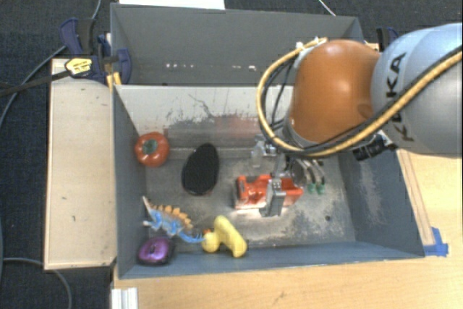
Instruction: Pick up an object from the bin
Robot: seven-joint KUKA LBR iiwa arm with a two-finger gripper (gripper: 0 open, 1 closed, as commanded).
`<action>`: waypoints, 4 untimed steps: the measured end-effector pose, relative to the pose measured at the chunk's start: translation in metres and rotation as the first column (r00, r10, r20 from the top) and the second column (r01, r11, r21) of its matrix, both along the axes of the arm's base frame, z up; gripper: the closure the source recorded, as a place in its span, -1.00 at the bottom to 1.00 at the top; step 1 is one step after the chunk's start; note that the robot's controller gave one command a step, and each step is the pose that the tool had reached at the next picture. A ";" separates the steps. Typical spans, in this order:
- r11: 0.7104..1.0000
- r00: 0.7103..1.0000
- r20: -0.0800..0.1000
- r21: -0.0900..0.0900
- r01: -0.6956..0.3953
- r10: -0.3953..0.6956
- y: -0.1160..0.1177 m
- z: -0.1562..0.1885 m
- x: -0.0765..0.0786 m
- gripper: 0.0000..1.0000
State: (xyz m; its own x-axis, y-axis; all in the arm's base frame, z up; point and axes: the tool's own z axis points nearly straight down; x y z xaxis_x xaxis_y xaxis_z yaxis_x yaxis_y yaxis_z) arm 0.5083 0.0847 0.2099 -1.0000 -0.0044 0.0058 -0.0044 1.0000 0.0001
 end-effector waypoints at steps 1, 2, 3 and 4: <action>1.000 1.000 0.009 0.001 0.006 -0.006 -0.001 0.005 0.002 -1.00; 0.978 0.978 -0.010 0.008 -0.206 0.206 -0.069 -0.139 0.055 -1.00; 1.000 1.000 -0.009 0.000 -0.002 0.002 -0.073 -0.136 0.067 -1.00; 0.979 0.979 -0.004 0.010 -0.204 0.205 -0.067 -0.136 0.057 -1.00</action>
Offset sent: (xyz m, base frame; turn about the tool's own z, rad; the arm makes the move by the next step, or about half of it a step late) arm 0.0548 -0.0698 -0.1399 -0.2120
